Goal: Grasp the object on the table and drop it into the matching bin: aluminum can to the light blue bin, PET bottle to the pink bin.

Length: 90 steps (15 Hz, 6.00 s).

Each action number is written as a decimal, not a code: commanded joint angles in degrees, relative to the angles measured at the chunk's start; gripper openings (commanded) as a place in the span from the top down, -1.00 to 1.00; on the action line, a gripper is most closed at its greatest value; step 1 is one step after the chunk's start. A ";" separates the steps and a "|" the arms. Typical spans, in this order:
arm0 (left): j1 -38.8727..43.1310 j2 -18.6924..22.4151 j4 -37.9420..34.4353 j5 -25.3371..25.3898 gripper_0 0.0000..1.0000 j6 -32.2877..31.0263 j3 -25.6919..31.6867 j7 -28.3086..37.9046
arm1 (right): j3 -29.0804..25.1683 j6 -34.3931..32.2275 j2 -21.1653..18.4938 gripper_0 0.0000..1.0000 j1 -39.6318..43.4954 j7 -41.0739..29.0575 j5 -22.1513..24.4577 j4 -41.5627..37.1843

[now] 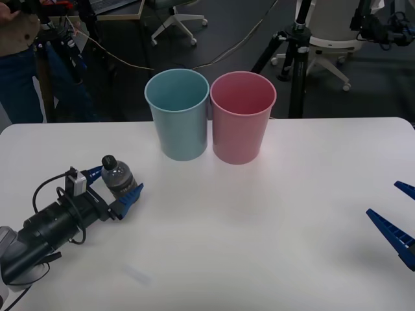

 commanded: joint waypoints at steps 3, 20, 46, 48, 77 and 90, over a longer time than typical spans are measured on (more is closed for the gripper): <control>-0.36 -0.04 -0.02 -0.17 -1.00 0.36 -0.58 0.01 | 0.00 0.00 0.00 -1.00 0.00 0.00 0.00 0.00; 5.88 0.58 -10.39 0.10 1.00 4.67 -0.49 1.77 | 0.00 0.00 0.00 -1.00 0.00 0.00 0.00 0.00; 29.44 21.58 -67.70 -9.04 1.00 25.24 -0.05 36.13 | 0.00 0.00 0.00 -1.00 0.00 0.00 0.00 0.00; 28.47 23.61 -68.58 -7.02 1.00 25.50 -0.14 37.27 | 0.00 0.00 0.00 -1.00 0.00 0.00 0.00 0.00; -37.36 22.11 -37.90 -13.35 0.99 25.50 -35.12 66.01 | 0.00 0.00 0.00 -1.00 0.00 0.00 0.00 0.00; -49.84 6.56 -14.88 -20.21 0.94 25.50 -37.14 64.17 | 0.00 0.00 0.00 -1.00 0.00 0.00 0.00 0.00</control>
